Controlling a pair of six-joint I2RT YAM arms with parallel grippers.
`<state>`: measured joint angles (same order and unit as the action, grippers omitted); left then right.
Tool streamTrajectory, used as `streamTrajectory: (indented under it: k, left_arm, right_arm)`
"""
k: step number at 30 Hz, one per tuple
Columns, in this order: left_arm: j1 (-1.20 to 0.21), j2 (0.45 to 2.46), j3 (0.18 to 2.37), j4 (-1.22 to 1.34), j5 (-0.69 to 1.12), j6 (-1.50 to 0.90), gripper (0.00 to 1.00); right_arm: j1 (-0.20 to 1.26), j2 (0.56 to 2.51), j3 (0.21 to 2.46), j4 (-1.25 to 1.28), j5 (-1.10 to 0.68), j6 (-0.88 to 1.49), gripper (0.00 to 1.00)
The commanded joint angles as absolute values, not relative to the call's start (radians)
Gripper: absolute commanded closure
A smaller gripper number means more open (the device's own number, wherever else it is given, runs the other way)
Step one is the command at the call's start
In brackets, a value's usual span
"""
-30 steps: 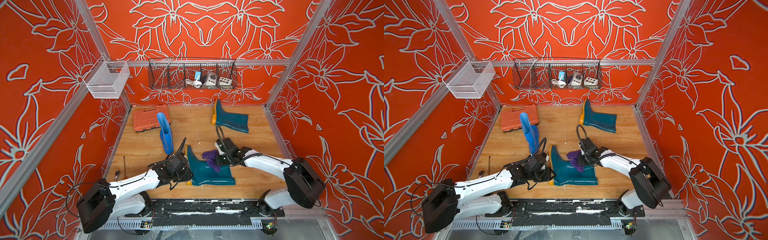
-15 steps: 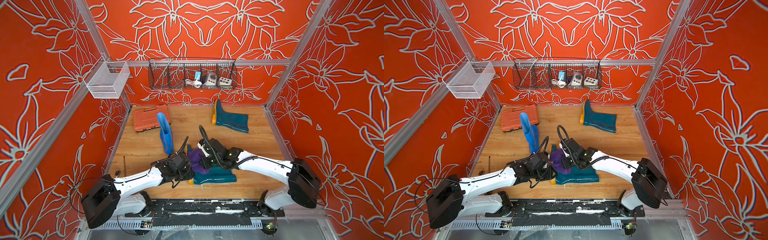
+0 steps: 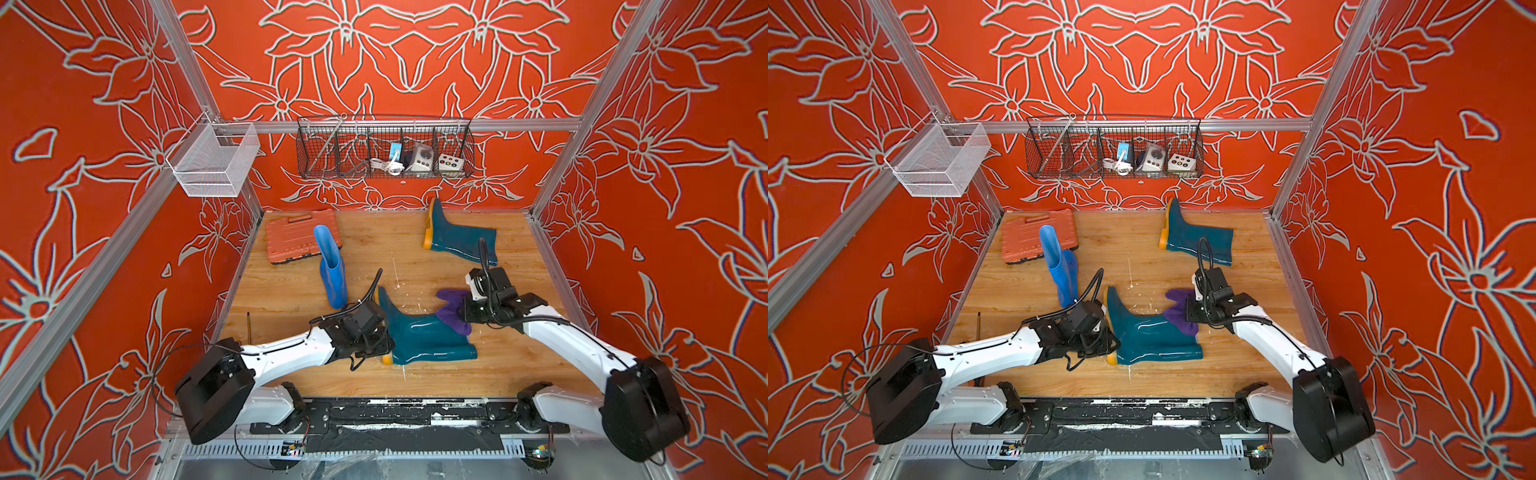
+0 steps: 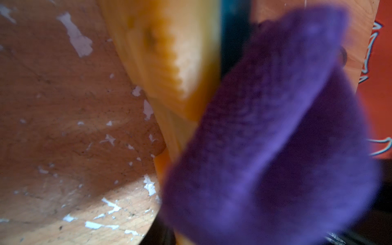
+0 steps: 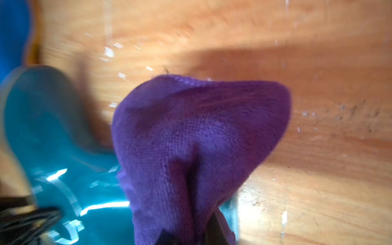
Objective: Wipe the rubber boots with a cloth
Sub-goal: Wipe the dirt off the rubber boot.
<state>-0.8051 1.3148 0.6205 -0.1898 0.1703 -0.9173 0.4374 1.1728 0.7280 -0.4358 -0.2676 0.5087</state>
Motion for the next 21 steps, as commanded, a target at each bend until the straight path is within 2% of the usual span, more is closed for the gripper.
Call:
streamTrajectory:
  k: [1, 3, 5, 9, 12, 15, 21]
  left_arm:
    - [-0.804, 1.361, 0.662, -0.16, 0.157, -0.925, 0.91]
    - [-0.802, 1.378, 0.67, -0.164, 0.158, -0.925, 0.75]
    - [-0.802, 1.388, 0.672, -0.163, 0.162, -0.925, 0.69]
    - [-0.802, 1.399, 0.666, -0.162, 0.172, -0.928, 0.69]
    - [-0.802, 1.404, 0.661, -0.162, 0.178, -0.931, 0.73]
    - [-0.802, 1.399, 0.658, -0.162, 0.181, -0.93, 0.82]
    - [-0.792, 1.372, 0.658, -0.176, 0.186, -0.913, 1.0]
  right_arm:
    - [0.535, 1.156, 0.764, -0.45, -0.266, 0.552, 1.0]
    - [0.67, 1.189, 0.768, -0.403, -0.207, 0.591, 1.0]
    - [0.781, 1.268, 0.765, -0.322, -0.205, 0.635, 1.0]
    - [0.893, 1.442, 0.785, -0.242, -0.225, 0.68, 1.0]
    - [0.912, 1.498, 0.794, -0.254, -0.198, 0.652, 1.0]
    - [0.854, 1.482, 0.773, -0.336, -0.124, 0.593, 1.0]
    - [0.419, 1.297, 0.55, -0.308, -0.315, 0.549, 1.0]
